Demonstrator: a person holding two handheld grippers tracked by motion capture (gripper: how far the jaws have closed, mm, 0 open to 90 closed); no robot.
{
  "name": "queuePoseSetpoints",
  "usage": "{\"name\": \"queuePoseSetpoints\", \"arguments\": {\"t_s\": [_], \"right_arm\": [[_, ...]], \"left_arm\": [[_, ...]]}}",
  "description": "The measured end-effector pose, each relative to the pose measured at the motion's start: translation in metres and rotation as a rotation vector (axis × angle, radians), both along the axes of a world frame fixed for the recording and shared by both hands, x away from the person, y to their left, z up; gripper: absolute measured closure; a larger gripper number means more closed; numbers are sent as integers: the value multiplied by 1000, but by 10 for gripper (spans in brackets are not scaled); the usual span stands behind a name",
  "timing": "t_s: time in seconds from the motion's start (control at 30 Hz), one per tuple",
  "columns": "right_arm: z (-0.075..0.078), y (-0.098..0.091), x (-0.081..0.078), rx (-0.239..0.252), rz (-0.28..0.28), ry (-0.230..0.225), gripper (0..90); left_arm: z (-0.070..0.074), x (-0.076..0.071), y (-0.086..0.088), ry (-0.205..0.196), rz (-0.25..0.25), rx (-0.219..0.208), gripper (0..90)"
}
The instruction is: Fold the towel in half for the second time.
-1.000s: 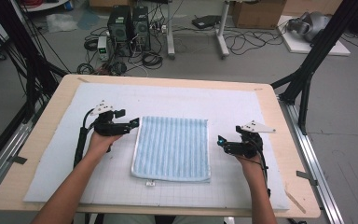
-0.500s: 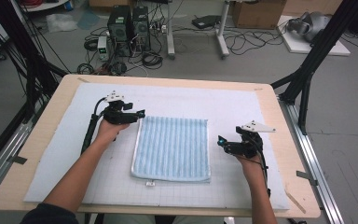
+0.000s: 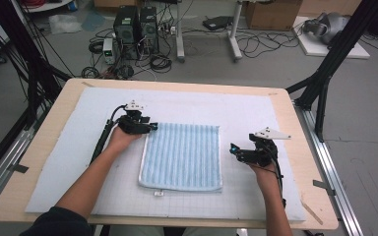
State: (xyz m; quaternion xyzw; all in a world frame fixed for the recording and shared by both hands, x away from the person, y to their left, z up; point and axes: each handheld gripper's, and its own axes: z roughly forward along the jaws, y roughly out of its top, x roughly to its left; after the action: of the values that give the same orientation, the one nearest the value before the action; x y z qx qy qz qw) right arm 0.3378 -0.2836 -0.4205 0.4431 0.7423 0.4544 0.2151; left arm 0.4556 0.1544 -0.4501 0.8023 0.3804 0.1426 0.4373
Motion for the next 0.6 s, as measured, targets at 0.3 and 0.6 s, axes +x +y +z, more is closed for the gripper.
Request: {"name": "queuePoseSetpoints", "arguments": {"t_s": [0.3,0.6], "right_arm": [[-1,3,1,8,6,7,116],[-6,12,10,9,17,48,114]], "left_arm": [[-1,-2,-5,-17,-44,30,822],[-1,-2,-4,-12,-44,23,836]]}}
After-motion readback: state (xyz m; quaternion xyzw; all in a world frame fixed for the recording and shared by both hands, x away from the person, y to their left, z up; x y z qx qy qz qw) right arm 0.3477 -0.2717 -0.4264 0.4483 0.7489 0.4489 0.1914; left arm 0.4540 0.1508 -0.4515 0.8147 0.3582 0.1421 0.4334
